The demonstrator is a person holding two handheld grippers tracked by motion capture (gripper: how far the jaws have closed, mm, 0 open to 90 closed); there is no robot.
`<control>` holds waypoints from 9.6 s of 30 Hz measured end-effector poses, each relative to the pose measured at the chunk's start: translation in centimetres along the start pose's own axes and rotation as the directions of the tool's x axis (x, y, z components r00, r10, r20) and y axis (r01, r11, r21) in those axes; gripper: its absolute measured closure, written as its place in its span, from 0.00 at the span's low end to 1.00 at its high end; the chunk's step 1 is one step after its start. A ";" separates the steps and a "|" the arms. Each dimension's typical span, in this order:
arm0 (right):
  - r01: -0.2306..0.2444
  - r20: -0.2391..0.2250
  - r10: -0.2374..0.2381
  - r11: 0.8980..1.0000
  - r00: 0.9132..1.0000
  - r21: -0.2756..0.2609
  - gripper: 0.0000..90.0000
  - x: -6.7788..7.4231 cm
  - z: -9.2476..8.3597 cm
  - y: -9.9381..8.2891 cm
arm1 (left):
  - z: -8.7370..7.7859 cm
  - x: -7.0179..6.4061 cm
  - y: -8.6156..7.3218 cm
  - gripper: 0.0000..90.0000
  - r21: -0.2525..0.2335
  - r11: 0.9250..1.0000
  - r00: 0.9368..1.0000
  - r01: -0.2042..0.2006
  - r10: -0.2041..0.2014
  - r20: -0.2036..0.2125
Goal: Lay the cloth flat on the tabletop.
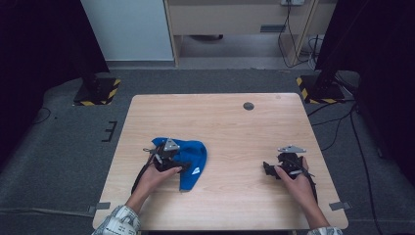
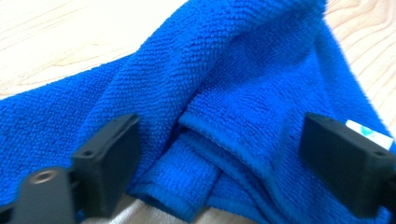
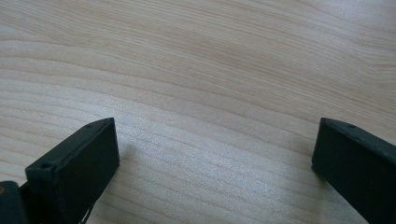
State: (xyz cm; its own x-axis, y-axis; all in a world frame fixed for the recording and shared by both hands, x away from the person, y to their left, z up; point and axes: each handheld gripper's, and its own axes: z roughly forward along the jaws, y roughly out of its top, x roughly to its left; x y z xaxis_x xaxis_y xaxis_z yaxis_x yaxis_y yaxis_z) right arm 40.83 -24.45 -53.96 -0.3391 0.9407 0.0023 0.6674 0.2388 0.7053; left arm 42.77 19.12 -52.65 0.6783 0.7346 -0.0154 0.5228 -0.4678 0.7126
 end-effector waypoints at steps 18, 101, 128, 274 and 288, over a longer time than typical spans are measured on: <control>0.000 0.001 0.000 1.000 1.000 -0.001 0.01 0.0 0.0 0.0 | 1.4 -2.6 3.4 0.83 -0.040 0.997 0.998 -0.059 0.060 0.030; 0.184 -0.269 -0.229 0.966 0.936 -0.183 0.84 4.0 -2.8 2.7 | 3.4 -12.1 3.8 0.85 -0.018 0.981 0.966 -0.195 0.195 0.170; 0.248 -0.350 -0.310 0.946 0.884 -0.211 0.69 8.0 -1.4 8.6 | -2.2 -5.4 1.0 0.97 -0.007 0.993 0.986 -0.116 0.116 0.118; 0.012 -0.328 -0.135 0.936 0.935 -0.352 0.98 2.8 -4.3 11.4 | -5.8 -0.3 6.5 0.98 -0.169 0.986 0.999 -0.014 0.007 -0.041; 0.002 -0.313 -0.143 0.912 0.939 -0.410 0.98 2.2 -6.9 13.0 | -7.9 -0.1 9.5 0.98 -0.211 0.977 0.997 -0.040 0.026 -0.070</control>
State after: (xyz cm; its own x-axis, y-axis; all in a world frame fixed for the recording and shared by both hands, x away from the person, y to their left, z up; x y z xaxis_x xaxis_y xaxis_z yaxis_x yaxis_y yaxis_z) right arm 44.17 -20.96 -39.94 -0.6213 0.7738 0.1237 0.3364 0.1208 0.9340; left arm 43.61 18.53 -40.38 0.6537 0.7550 0.0519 0.3745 -0.3824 0.8447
